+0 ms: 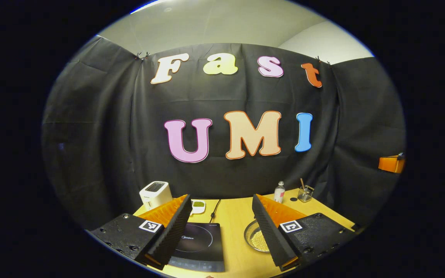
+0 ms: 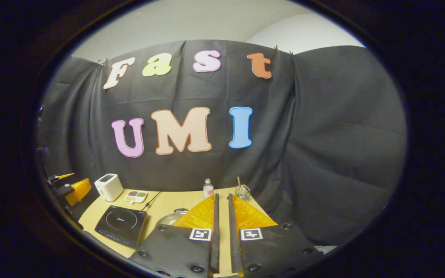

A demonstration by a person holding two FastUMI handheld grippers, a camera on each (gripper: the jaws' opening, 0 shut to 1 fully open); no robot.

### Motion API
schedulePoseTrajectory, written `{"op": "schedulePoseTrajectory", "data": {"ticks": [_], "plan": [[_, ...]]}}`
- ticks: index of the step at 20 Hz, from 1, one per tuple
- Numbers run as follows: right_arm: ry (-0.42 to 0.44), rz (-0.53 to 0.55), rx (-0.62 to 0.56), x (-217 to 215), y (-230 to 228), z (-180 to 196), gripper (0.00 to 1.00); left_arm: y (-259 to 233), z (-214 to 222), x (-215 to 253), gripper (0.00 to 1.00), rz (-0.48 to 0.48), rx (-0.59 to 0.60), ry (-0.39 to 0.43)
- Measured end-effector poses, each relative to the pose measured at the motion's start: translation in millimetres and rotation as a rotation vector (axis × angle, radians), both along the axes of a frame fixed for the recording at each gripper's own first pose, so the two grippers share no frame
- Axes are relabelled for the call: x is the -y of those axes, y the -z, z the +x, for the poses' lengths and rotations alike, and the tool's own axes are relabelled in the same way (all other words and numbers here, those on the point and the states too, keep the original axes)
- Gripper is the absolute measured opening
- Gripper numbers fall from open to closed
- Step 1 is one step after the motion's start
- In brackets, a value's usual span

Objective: First push the handle of the pot to place it horizontally, then grasp the pot with both hands and set it on the induction cooktop.

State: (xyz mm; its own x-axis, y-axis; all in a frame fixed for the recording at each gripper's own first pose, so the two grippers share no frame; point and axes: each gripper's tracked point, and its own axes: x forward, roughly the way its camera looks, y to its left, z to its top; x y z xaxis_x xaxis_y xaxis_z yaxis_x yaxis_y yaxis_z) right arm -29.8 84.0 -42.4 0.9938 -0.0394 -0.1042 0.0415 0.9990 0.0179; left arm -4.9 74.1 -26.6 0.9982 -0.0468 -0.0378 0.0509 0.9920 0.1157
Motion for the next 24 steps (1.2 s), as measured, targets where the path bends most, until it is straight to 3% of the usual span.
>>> {"op": "schedulePoseTrajectory", "data": {"ticks": [3, 4, 6, 7, 10, 11, 13, 14, 15, 17, 18, 19, 22, 23, 24], "plan": [[-0.036, 0.040, -0.067, -19.3, 28.0, 5.1, 0.13, 4.0, -4.0, -14.5, 0.95, 0.004, -0.004, -0.017], [-0.057, 0.064, -0.098, -27.8, 40.1, 6.8, 0.10, 5.6, -6.0, -18.9, 0.92, 0.006, -0.008, -0.024], [-0.103, 0.105, -0.159, -44.1, 63.9, 9.3, 0.07, 9.3, -9.6, -28.7, 0.95, 0.014, -0.015, -0.038], [-0.129, 0.120, -0.190, -53.6, 75.7, 9.9, 0.13, 10.4, -10.5, -34.3, 0.95, 0.020, -0.016, -0.046], [-0.188, 0.149, -0.297, -76.2, 118.8, 9.4, 0.08, 14.6, -14.1, -48.1, 0.92, 0.028, -0.022, -0.071], [-0.205, 0.158, -0.333, -83.1, 132.2, 9.5, 0.00, 15.6, -14.8, -51.3, 0.92, 0.024, -0.024, -0.078], [-0.234, 0.168, -0.411, -96.1, 161.9, 8.0, 0.00, 19.3, -15.9, -56.7, 0.95, 0.020, -0.029, -0.089], [-0.246, 0.161, -0.450, -101.4, 177.2, 6.6, 0.09, 20.3, -17.0, -59.9, 0.92, 0.020, -0.030, -0.095], [-0.258, 0.153, -0.488, -107.0, 192.8, 5.9, 0.09, 21.4, -18.0, -62.4, 0.95, 0.023, -0.032, -0.099], [-0.279, 0.158, -0.564, -117.9, 218.3, 0.8, 0.09, 23.2, -19.3, -67.8, 0.92, 0.034, -0.037, -0.109], [-0.288, 0.174, -0.602, -123.8, 230.5, -1.0, 0.00, 25.4, -20.4, -71.3, 0.95, 0.041, -0.040, -0.117], [-0.297, 0.196, -0.641, -129.7, 241.9, -3.3, 0.09, 25.8, -21.3, -74.2, 0.96, 0.045, -0.042, -0.124], [-0.326, 0.266, -0.739, -145.4, 269.8, -3.4, 0.09, 27.0, -22.0, -77.3, 0.92, 0.050, -0.044, -0.134], [-0.332, 0.279, -0.767, -148.1, 279.3, -5.7, 0.00, 27.7, -22.1, -78.3, 0.92, 0.048, -0.045, -0.139], [-0.338, 0.288, -0.797, -151.9, 288.4, -5.8, 0.09, 30.2, -23.2, -78.7, 0.92, 0.038, -0.048, -0.139]]}}
